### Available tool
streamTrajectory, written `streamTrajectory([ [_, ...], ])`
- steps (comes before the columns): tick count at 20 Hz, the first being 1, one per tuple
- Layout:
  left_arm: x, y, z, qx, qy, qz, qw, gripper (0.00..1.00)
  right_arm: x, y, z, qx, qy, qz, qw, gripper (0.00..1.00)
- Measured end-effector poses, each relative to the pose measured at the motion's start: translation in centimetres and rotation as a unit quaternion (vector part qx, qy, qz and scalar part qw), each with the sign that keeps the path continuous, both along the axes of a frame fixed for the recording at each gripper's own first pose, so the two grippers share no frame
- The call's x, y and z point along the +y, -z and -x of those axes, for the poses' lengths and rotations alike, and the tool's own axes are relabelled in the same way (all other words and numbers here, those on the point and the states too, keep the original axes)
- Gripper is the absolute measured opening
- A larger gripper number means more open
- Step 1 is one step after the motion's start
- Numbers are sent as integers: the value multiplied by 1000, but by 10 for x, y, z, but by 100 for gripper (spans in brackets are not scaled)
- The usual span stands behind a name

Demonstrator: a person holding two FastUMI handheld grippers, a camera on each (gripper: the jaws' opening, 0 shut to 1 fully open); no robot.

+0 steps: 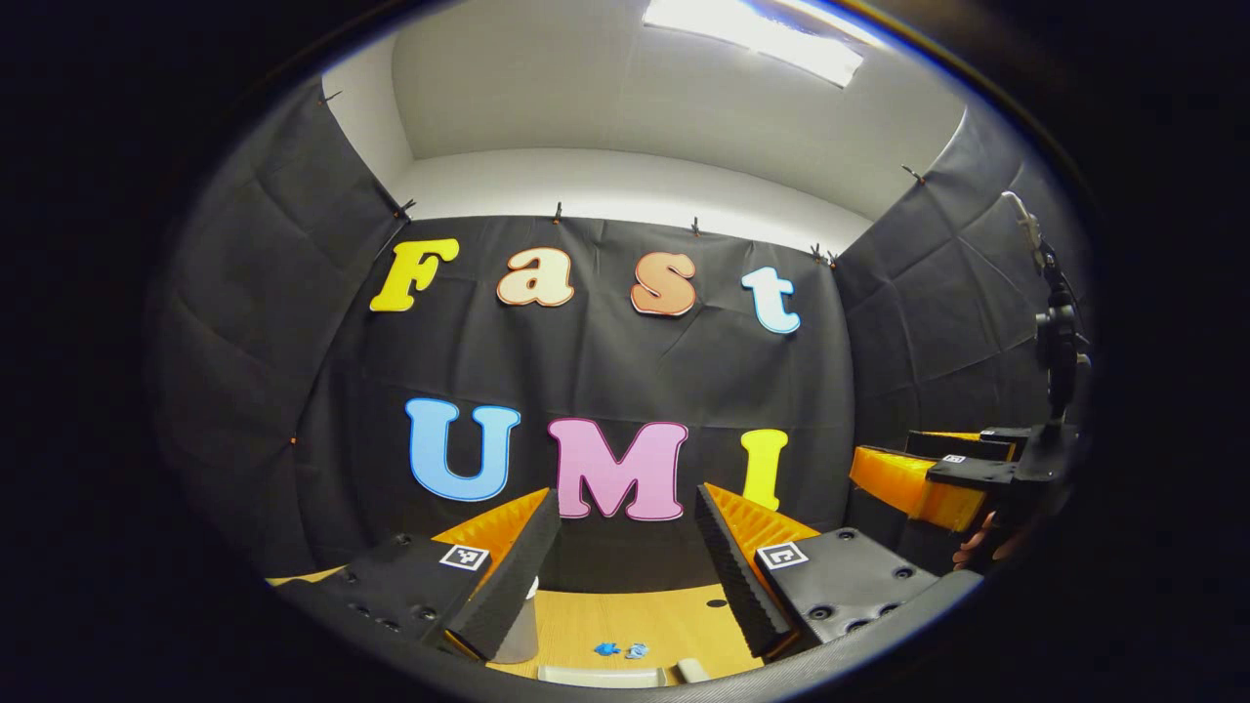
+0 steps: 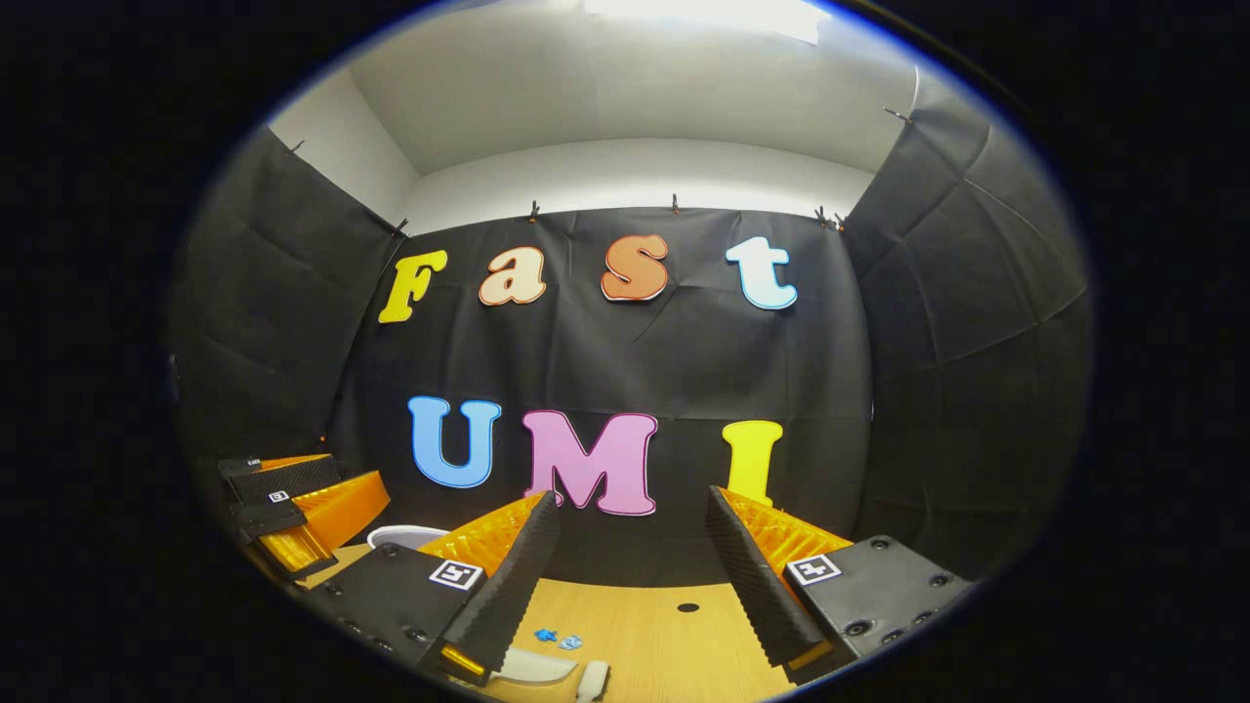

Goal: Pick up the small broom and dustpan from the desktop, sweep the trash into the dustpan with the broom, and then empty the trash into the garbage bin.

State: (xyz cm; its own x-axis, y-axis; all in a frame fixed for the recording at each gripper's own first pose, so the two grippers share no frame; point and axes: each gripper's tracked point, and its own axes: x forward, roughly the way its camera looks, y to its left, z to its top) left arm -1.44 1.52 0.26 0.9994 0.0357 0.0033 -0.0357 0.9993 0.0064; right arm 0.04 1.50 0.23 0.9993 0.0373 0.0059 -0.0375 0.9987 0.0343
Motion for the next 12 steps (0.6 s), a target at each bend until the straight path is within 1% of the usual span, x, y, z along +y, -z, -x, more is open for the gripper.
streamTrajectory([
  [1, 1, 0, -1, 1, -2, 2, 1000, 82, -1, 0, 0, 1, 1, -2, 1000, 97],
  [2, 1, 1, -2, 1, -1, 5, 1000, 82, -1, 0, 0, 0, 1, -2, 1000, 90],
  [4, 2, 2, -2, 5, -2, 4, 1000, 80, 0, -1, -1, -1, 0, 1, 1000, 90],
  [5, 2, 1, -2, 4, -2, 4, 1000, 80, 2, -3, -2, -2, -1, 1, 1000, 90],
  [7, 2, 0, 0, 0, -2, 0, 1000, 84, 3, -4, -1, -5, -2, 1, 1000, 90],
  [9, 2, -1, 1, 0, -2, -3, 1000, 80, 4, -5, 0, -6, -2, 4, 1000, 90],
  [11, 6, 0, 4, 5, -10, -8, 1000, 84, 2, -1, 3, 0, 2, 1, 1000, 90],
  [12, 8, -1, 6, 5, -13, -11, 1000, 82, 0, 1, 2, 2, 6, 1, 1000, 90],
])
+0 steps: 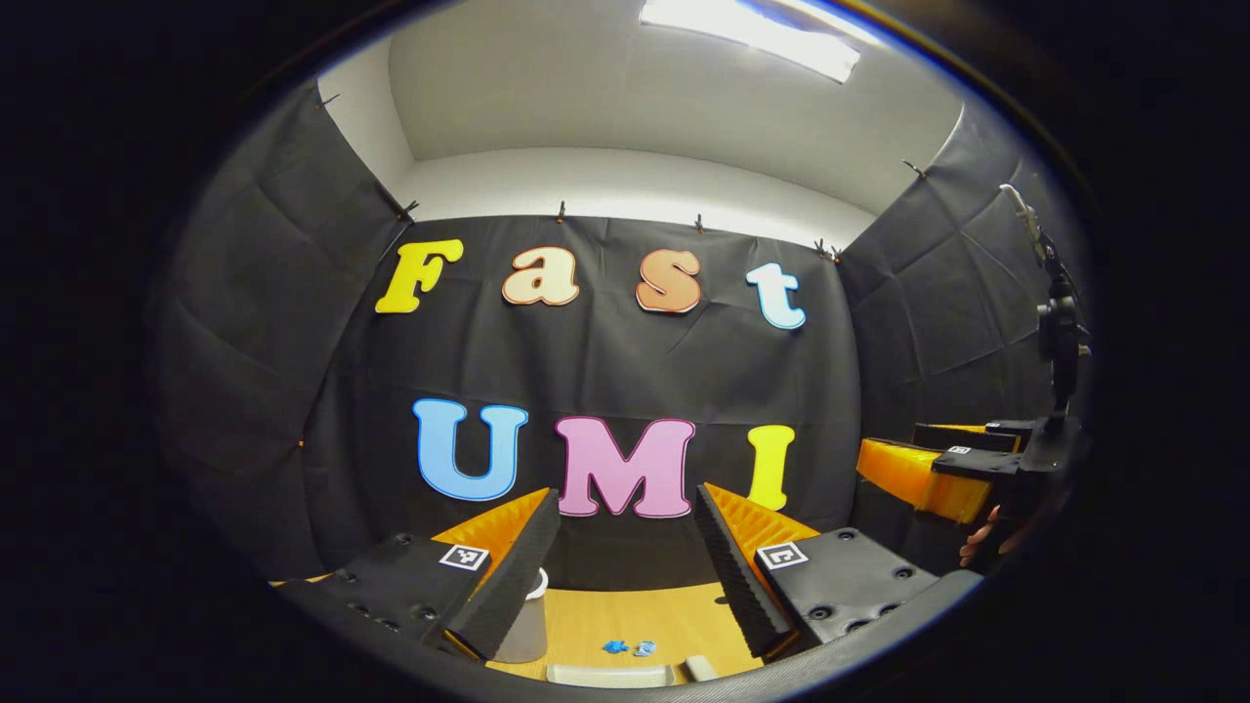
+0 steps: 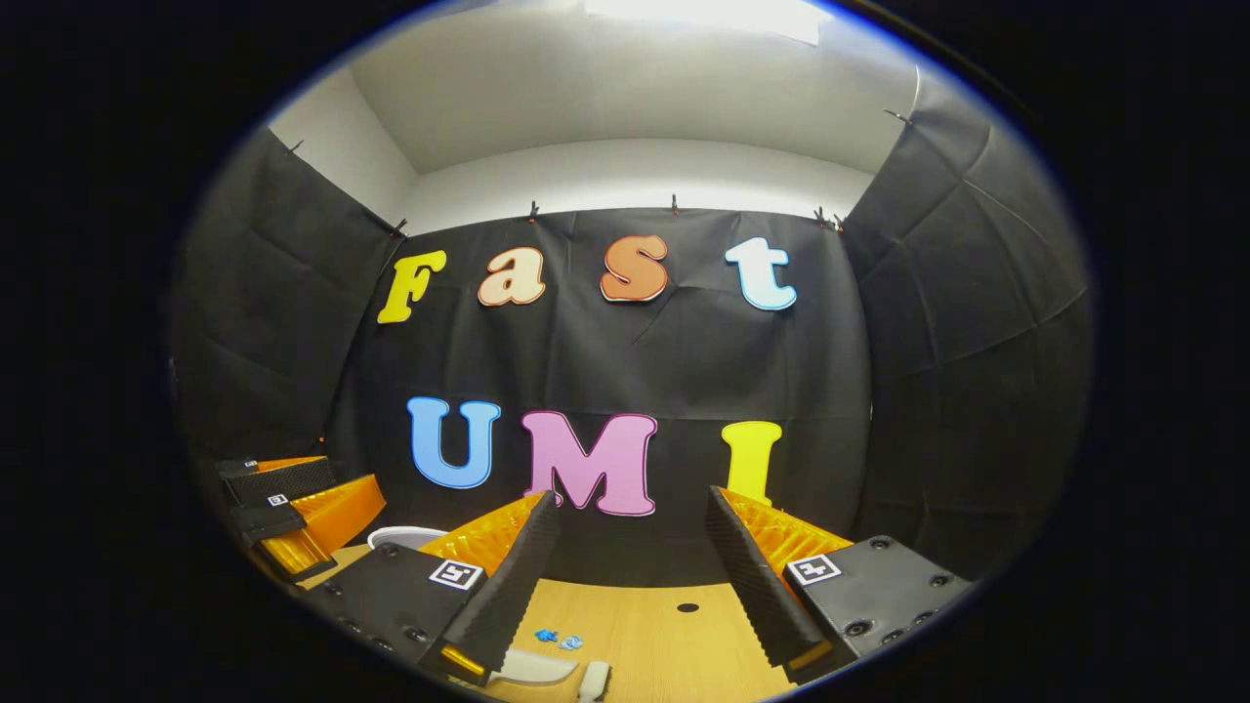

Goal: Pick up the small broom and dustpan from the desktop, sweep the trash into the dustpan with the broom, and then empty the trash into the garbage bin.

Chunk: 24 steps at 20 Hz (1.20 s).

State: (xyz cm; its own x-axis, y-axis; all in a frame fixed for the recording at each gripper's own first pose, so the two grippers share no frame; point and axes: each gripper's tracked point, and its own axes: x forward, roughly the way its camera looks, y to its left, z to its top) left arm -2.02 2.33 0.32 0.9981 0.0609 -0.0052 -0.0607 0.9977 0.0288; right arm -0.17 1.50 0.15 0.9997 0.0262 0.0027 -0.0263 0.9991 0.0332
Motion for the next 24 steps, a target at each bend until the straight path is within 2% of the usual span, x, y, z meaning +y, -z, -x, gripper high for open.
streamTrajectory([
  [4, 0, 5, 1, 8, 1, -5, 1000, 84, 2, 8, 0, 13, 1, -2, 1000, 90],
  [6, -1, 8, 1, 13, 3, -2, 1000, 80, 3, 11, -1, 17, 2, -3, 1000, 90],
  [8, -3, 9, -1, 16, 6, -4, 1000, 82, 5, 11, -1, 18, 1, -1, 1000, 90],
  [17, 6, 20, -10, 42, 9, -2, 999, 82, 18, 16, -8, 22, -1, 2, 1000, 90],
  [19, 5, 26, -13, 52, 16, 7, 999, 82, 22, 19, -11, 25, -3, 4, 1000, 90],
  [20, -1, 31, -15, 62, 34, 8, 997, 80, 27, 19, -12, 26, -9, 2, 1000, 90],
  [21, -3, 35, -15, 69, 45, 4, 997, 82, 31, 20, -13, 26, -15, 1, 1000, 96],
  [22, -3, 37, -17, 73, 48, -2, 996, 82, 31, 19, -15, 25, -18, 3, 1000, 96],
  [23, 0, 39, -17, 74, 49, -6, 996, 82, 33, 20, -19, 28, -19, 5, 999, 90],
  [24, 2, 39, -17, 74, 48, -7, 996, 84, 33, 22, -22, 30, -17, 4, 999, 96],
])
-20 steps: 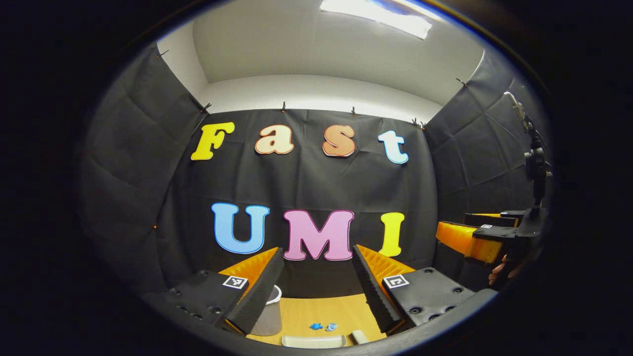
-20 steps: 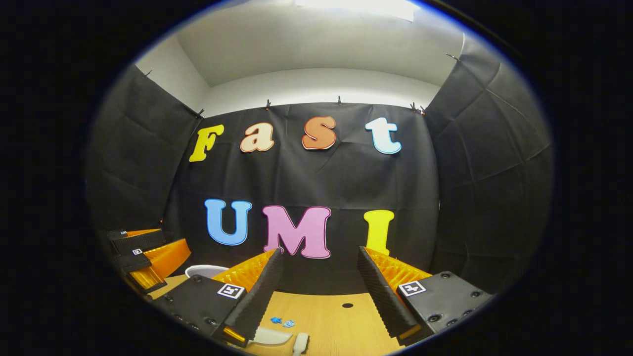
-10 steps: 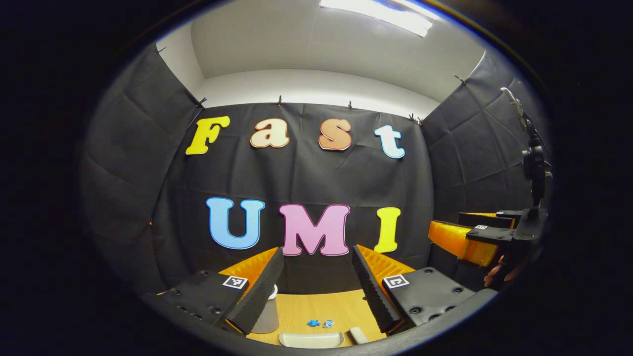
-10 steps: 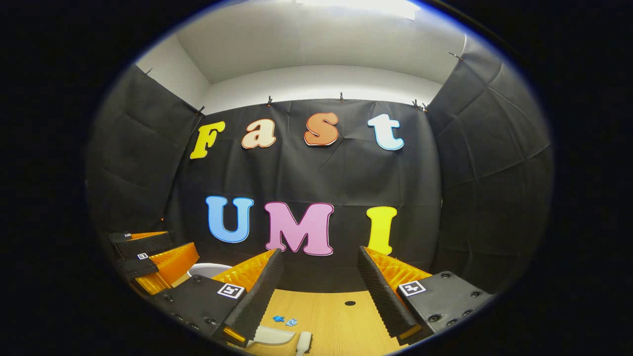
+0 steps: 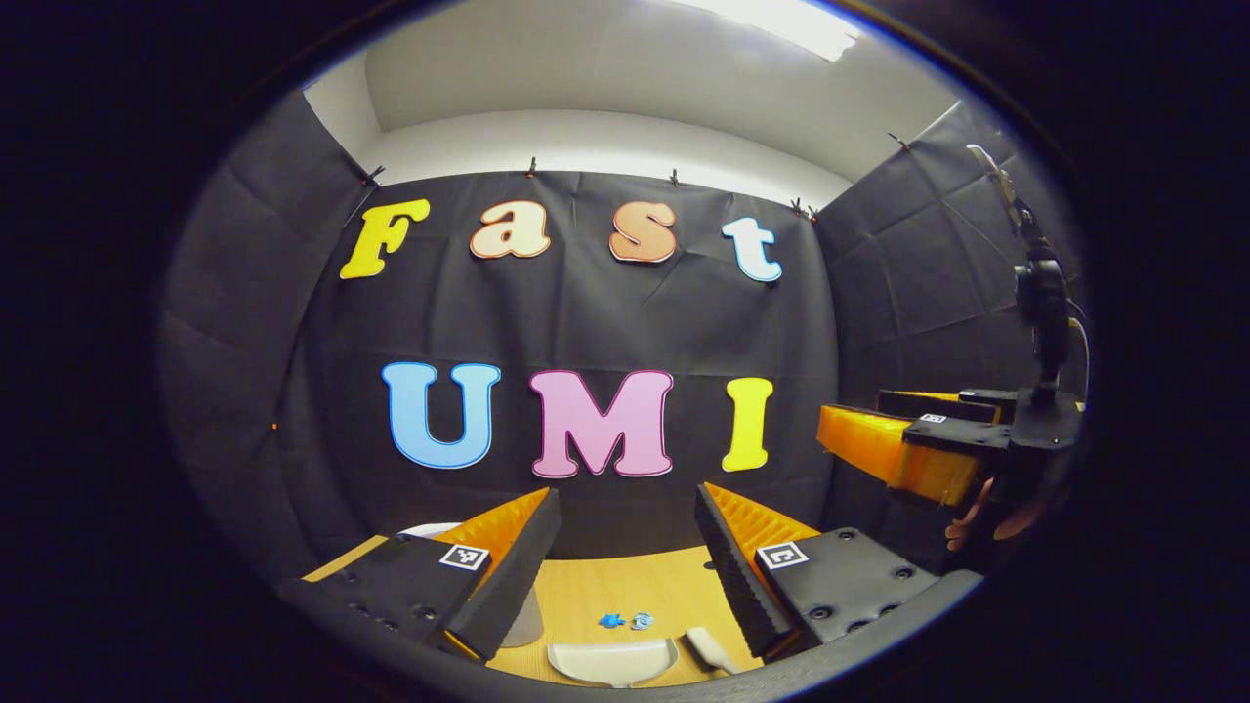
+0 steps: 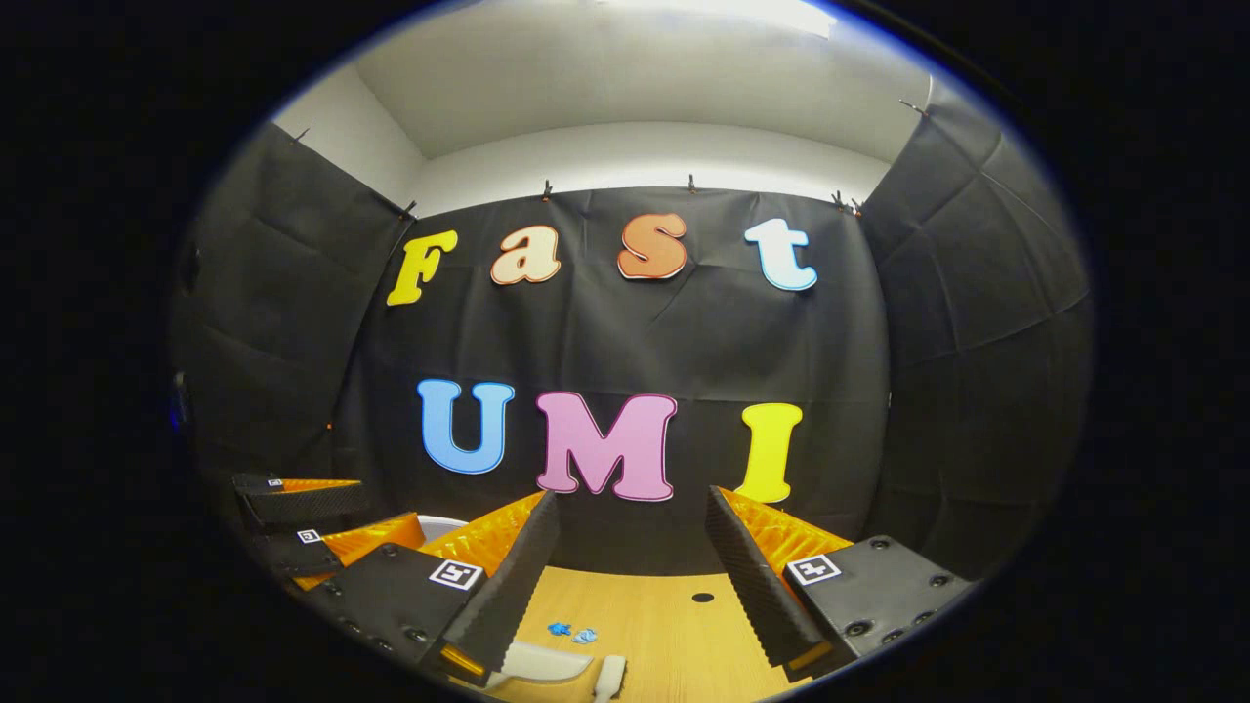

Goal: Pick up the small broom and dustpan from the desktop, sweep the trash into the dustpan with the broom, and then empty the trash into the garbage bin.

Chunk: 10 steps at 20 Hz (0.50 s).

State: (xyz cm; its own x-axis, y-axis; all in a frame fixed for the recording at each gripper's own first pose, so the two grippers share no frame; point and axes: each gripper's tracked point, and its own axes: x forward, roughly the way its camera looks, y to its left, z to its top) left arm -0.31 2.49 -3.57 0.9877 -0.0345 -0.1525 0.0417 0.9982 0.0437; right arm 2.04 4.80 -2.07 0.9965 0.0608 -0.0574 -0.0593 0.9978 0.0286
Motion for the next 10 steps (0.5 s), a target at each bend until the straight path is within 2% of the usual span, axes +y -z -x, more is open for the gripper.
streamTrajectory([
  [3, 11, 5, -6, 13, -11, -10, 1000, 82, 5, 2, -13, 2, -1, 0, 1000, 96],
  [4, 18, 12, -7, 28, -25, -8, 999, 82, 14, 1, -22, 2, -17, 11, 1000, 90],
  [5, 22, 18, -8, 46, -32, 3, 998, 80, 18, 0, -29, 1, -27, 22, 999, 96],
  [7, 25, 34, -12, 81, -39, 32, 995, 84, 26, 6, -45, 15, -38, 19, 999, 97],
  [10, 35, 55, -17, 121, -41, 45, 991, 82, 31, 35, -55, 55, -35, 14, 998, 97],
])
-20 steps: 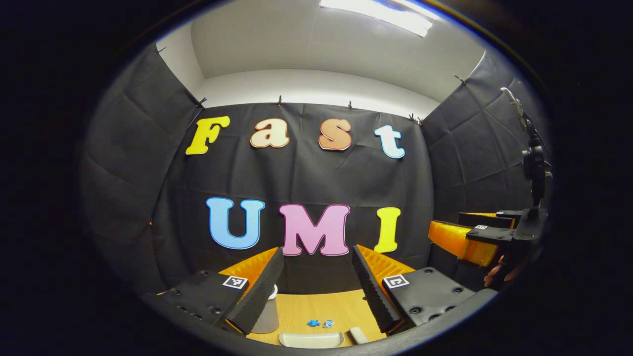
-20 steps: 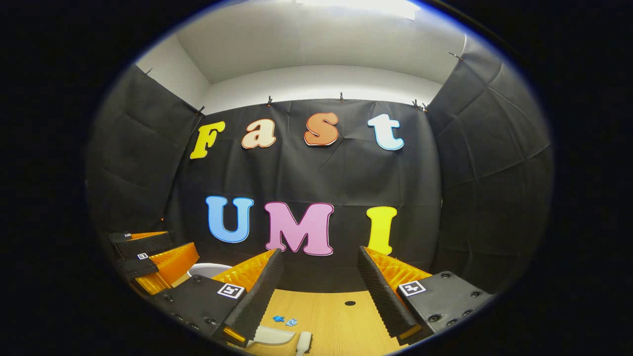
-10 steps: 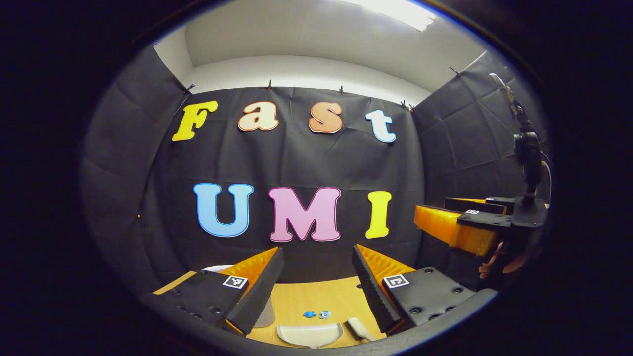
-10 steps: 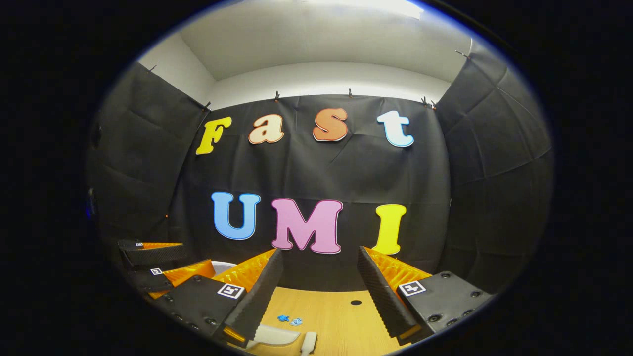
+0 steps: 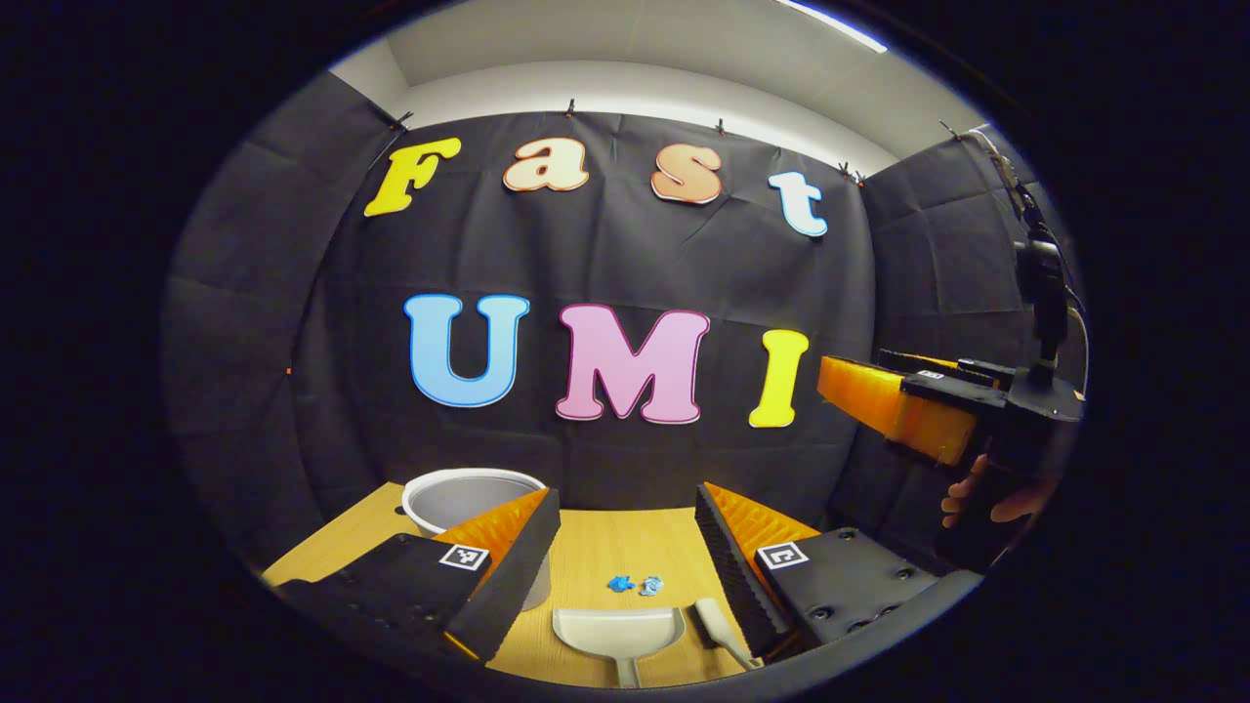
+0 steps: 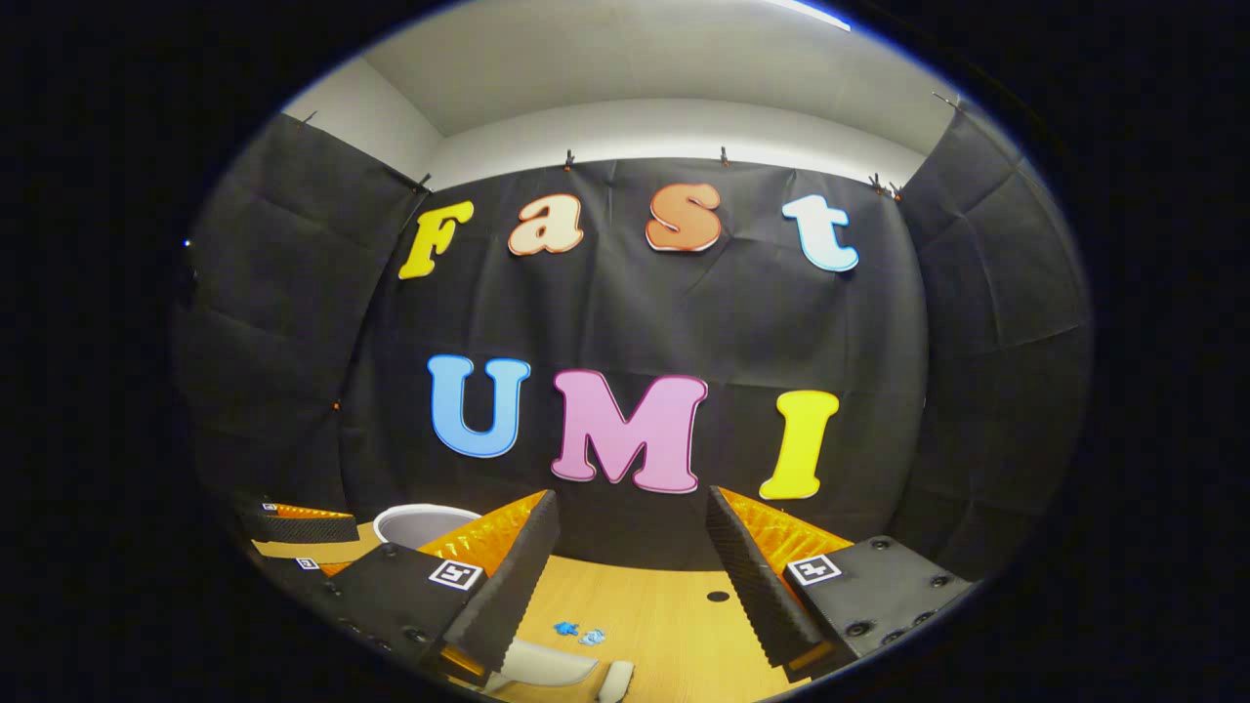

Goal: Pick up the small broom and dustpan from the desktop, sweep the trash into the dustpan with the broom, and then empty the trash into the garbage bin.

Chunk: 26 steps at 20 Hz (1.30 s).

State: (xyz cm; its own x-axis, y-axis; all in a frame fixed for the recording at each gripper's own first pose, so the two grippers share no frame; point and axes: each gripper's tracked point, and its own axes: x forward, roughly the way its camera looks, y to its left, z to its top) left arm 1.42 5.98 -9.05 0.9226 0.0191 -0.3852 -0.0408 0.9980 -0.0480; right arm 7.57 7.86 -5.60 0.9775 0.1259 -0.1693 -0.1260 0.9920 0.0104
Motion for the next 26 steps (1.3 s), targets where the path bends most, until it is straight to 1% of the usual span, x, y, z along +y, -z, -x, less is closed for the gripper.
streamTrajectory([
  [1, 2, 14, -1, 24, -1, 18, 1000, 80, 7, 15, -4, 22, -4, -5, 1000, 97],
  [2, 6, 30, -2, 52, -6, 47, 998, 82, 10, 32, -5, 45, -9, -8, 999, 97],
  [4, 9, 59, 1, 108, -23, 97, 989, 82, 17, 54, -7, 74, -20, -11, 997, 96],
  [5, 9, 69, 2, 129, -27, 113, 985, 82, 17, 69, -10, 98, -21, -17, 995, 97],
  [6, 9, 80, 4, 148, -29, 122, 981, 82, 17, 79, -11, 109, -18, -25, 994, 97],
  [7, 9, 98, 7, 182, -31, 116, 976, 82, 13, 97, -12, 137, -8, -28, 990, 97],
  [8, 10, 107, 7, 199, -31, 108, 974, 82, 9, 120, -13, 173, -1, -36, 984, 97],
  [9, 8, 120, 6, 214, -28, 99, 971, 81, 5, 149, -13, 214, 12, -46, 976, 97],
  [10, 7, 130, 6, 233, -24, 90, 968, 80, 2, 171, -8, 253, 21, -56, 966, 97],
  [11, 5, 143, 8, 253, -23, 84, 964, 82, 1, 195, -2, 292, 27, -68, 954, 97],
  [12, 1, 165, 11, 288, -25, 80, 954, 82, 0, 227, 6, 343, 33, -80, 935, 97],
  [13, -5, 181, 19, 329, -24, 79, 941, 80, 1, 250, 15, 378, 30, -80, 922, 98],
  [14, -8, 193, 35, 371, -23, 78, 925, 83, 2, 275, 27, 417, 27, -78, 905, 97],
  [15, -13, 206, 44, 406, -21, 80, 910, 83, 3, 299, 42, 456, 23, -75, 887, 98],
  [16, -19, 225, 52, 446, -21, 93, 890, 84, 2, 329, 61, 504, 19, -69, 861, 98],
  [17, -23, 236, 55, 473, -21, 97, 875, 84, 1, 348, 75, 546, 13, -65, 835, 98],
  [18, -22, 249, 59, 502, -26, 94, 860, 84, -3, 359, 91, 593, 2, -64, 803, 98],
  [19, -22, 264, 62, 526, -29, 92, 845, 84, -8, 370, 105, 628, -1, -62, 776, 98],
  [20, -20, 279, 64, 559, -33, 89, 824, 84, -13, 382, 120, 666, -7, -62, 743, 99],
  [21, -21, 294, 65, 590, -29, 89, 802, 83, -13, 391, 129, 693, -5, -59, 719, 98],
  [22, -20, 305, 59, 614, -23, 79, 785, 83, -11, 406, 135, 715, -2, -60, 697, 98],
  [23, -25, 316, 54, 631, -9, 83, 771, 82, -8, 418, 134, 727, 0, -61, 684, 87],
  [24, -23, 321, 54, 645, -13, 78, 760, 81, -4, 426, 138, 745, -4, -63, 665, 98],
  [25, -22, 326, 51, 655, -11, 72, 752, 80, -2, 429, 139, 753, -3, -61, 655, 87],
  [26, -22, 331, 46, 657, -7, 65, 751, 80, -3, 431, 140, 755, -8, -55, 653, 86],
])
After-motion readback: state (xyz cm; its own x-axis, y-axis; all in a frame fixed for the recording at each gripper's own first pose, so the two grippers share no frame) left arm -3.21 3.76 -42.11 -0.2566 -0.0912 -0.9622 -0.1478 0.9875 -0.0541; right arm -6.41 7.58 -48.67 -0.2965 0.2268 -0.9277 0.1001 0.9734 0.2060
